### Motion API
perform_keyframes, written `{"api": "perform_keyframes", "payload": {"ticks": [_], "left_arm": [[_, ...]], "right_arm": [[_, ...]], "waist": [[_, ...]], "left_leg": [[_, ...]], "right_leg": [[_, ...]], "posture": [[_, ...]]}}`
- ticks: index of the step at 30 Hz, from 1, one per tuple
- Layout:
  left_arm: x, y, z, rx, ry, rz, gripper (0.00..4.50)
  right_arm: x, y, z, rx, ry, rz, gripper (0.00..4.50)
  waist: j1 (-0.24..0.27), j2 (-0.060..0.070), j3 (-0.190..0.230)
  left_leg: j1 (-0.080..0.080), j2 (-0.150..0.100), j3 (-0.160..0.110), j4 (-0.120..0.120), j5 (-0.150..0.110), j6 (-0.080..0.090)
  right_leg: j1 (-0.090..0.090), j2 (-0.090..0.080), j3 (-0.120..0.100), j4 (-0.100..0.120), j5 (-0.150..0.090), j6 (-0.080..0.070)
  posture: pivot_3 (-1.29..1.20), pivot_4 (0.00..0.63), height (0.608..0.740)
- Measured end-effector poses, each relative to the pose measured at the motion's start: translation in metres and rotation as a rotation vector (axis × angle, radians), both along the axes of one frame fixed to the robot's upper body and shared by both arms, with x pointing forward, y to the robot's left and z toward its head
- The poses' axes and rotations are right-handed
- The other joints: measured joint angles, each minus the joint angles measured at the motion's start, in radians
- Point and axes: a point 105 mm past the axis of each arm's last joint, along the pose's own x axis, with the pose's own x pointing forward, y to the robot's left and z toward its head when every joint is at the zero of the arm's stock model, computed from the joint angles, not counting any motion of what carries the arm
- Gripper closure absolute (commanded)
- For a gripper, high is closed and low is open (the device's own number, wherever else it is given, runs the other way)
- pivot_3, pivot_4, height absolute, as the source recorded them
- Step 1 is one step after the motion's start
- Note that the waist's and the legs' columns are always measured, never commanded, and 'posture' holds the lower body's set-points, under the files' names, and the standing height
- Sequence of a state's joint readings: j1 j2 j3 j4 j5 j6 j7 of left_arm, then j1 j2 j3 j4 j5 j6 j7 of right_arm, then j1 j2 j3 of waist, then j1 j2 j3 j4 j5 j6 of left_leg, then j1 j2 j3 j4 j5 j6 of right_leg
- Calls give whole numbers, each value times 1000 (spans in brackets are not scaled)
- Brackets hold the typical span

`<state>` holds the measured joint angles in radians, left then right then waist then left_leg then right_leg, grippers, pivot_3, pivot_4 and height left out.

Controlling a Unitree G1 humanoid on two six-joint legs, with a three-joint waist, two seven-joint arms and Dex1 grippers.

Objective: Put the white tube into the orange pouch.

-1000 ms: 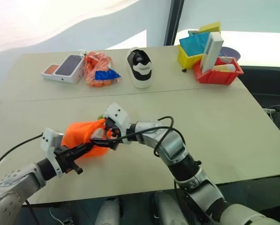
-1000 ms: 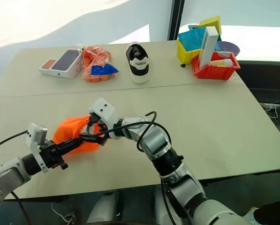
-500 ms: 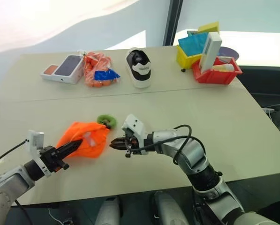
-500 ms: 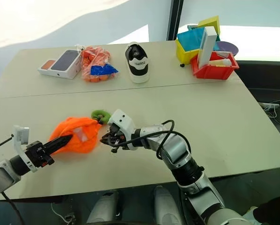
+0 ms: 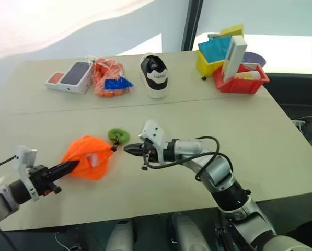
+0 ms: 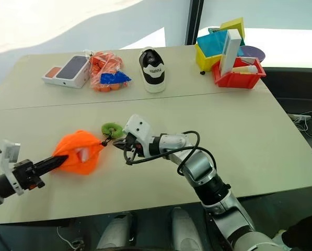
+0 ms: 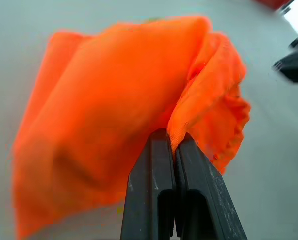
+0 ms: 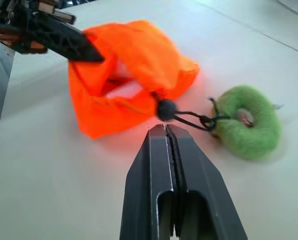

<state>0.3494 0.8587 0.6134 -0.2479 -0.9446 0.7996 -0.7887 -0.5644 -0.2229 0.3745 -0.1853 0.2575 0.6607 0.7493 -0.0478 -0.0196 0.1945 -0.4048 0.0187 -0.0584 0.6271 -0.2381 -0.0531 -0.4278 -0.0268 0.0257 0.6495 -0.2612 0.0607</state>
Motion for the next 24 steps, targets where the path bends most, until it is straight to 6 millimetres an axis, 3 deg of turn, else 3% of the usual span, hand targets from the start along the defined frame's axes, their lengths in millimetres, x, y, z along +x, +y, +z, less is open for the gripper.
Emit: {"api": "perform_keyframes", "payload": {"ticks": [4,9,10,13,16,21,24], "left_arm": [[-8,26,1,118,13,24,4500],[2,18,15,129,-53,-24,4500],[2,11,19,123,-66,-50,3940],[0,-3,23,89,-66,-115,2717],[5,-8,30,48,-104,-106,1132],[11,-7,45,-1,-157,-83,1132],[11,-5,44,-10,-149,-78,1132]], "right_arm": [[15,-7,-1,7,-17,-59,4489],[27,8,-1,23,-51,-85,4489],[29,13,-1,22,-56,-85,4500],[32,19,-2,21,-56,-77,3589],[29,21,-9,-16,-82,-43,2078],[10,29,-28,-107,-156,84,2078],[11,32,-39,-144,-173,88,2078]], "waist": [[3,0,0],[4,0,0],[3,0,0],[2,0,0],[5,0,0],[1,0,0],[1,0,0]], "left_leg": [[0,0,0,0,0,0],[-1,0,0,1,0,0],[-1,0,0,1,0,0],[-1,0,1,0,0,0],[-1,0,-1,0,0,0],[-1,0,0,1,0,0],[-1,1,0,1,0,0]], "right_leg": [[0,0,0,0,0,0],[0,-1,0,0,0,0],[0,-2,0,0,0,0],[0,-2,0,0,1,1],[0,-1,-1,0,1,2],[0,-1,0,1,1,2],[0,0,0,2,1,2]], "posture": [[0,150,740],[0,150,740],[0,150,740],[0,150,740],[0,150,740],[0,150,740],[0,150,740]]}}
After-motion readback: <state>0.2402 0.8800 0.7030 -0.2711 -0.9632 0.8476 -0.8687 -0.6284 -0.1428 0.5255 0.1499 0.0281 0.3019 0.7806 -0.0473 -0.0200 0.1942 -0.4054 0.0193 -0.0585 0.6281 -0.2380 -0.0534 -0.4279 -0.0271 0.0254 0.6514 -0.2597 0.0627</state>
